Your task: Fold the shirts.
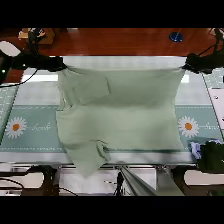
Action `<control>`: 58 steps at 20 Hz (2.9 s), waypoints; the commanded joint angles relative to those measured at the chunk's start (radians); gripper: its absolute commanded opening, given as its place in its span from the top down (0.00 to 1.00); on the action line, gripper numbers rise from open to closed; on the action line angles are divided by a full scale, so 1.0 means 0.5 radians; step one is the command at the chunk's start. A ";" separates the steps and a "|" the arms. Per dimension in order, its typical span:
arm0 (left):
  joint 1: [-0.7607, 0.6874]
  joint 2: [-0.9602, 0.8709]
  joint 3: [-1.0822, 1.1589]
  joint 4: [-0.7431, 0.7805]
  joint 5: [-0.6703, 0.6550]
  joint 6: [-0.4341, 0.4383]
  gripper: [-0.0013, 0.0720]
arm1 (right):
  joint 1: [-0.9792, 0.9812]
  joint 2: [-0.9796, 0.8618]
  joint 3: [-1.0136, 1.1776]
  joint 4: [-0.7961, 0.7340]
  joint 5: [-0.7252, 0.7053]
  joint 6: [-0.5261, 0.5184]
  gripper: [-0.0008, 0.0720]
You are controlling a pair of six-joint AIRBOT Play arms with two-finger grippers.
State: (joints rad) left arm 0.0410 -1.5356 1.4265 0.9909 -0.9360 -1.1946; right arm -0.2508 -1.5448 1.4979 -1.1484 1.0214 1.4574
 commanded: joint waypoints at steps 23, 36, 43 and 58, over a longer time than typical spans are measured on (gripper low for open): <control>-0.021 -0.475 0.275 0.240 -1.113 -0.323 0.93 | 0.022 -0.140 -0.009 -0.290 0.849 -0.042 0.97; 0.173 -0.421 0.280 0.233 -1.369 -0.266 0.26 | -0.040 -0.069 -0.044 -0.343 1.068 -0.298 0.55; 0.808 0.469 -0.858 0.128 -1.231 0.000 0.26 | -0.299 0.520 -0.706 -0.182 0.940 -0.377 0.38; 0.639 0.716 -1.813 0.074 -0.828 0.114 0.14 | -0.716 0.815 -1.318 0.142 0.741 -0.505 0.30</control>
State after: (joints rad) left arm 0.3977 -1.1709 0.5625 1.0279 -1.4147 -1.1419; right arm -0.5987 -1.1446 0.8513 -1.1023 1.3930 1.2114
